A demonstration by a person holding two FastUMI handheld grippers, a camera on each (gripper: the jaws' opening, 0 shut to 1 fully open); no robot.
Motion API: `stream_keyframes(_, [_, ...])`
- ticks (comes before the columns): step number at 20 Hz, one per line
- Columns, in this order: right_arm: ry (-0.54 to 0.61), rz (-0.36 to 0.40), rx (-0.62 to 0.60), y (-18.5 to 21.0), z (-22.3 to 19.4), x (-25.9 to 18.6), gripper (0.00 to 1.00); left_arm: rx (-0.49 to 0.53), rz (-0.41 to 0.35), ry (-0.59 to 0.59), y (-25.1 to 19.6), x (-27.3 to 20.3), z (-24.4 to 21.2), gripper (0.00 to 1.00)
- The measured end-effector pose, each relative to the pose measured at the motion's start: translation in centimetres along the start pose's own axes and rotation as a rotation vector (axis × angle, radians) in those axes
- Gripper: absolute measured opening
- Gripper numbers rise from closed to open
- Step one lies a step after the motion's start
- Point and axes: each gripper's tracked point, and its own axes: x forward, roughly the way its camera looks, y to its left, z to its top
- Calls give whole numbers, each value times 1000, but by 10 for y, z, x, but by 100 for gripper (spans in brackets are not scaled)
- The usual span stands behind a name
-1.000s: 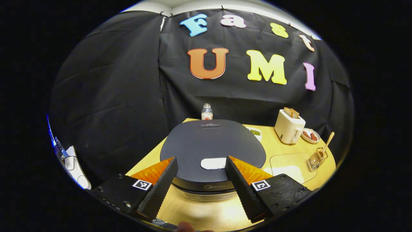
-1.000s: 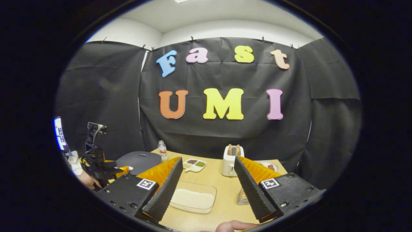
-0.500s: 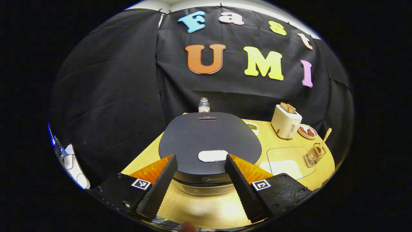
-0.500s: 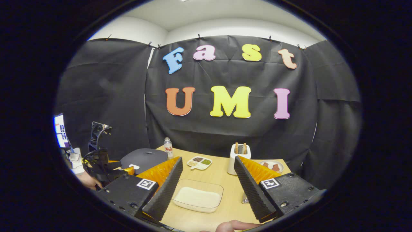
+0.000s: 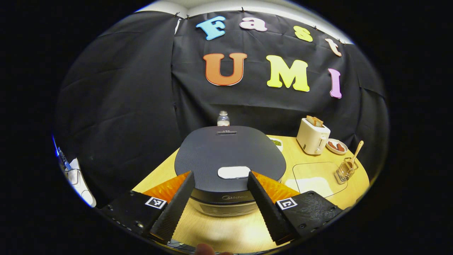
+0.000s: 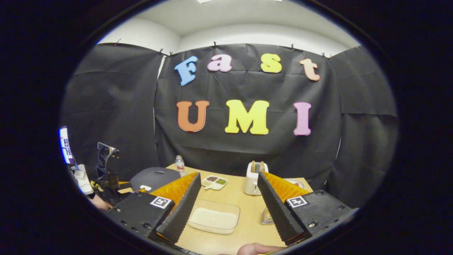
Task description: Close the left gripper, press the button to open the rice cooker; take a wooden spoon from the chopstick holder with the right hand, scoop a spoonful of rice and pour it into the rice cooker, then put the wooden spoon back into the chopstick holder.
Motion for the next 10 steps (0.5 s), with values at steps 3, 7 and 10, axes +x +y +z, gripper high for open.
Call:
stream_keyframes(3, [-27, 19, -11, -3, 10, -12, 99, -58, -30, 4, -13, -17, 5, 96])
stream_keyframes(7, [-58, 9, 33, -27, 15, -16, 100, -78, 4, -87, -20, -56, 47, 95])
stream_keyframes(10, [-88, -17, 47, -53, 22, -29, 100, -57, 42, -204, -34, -102, 95, 95])
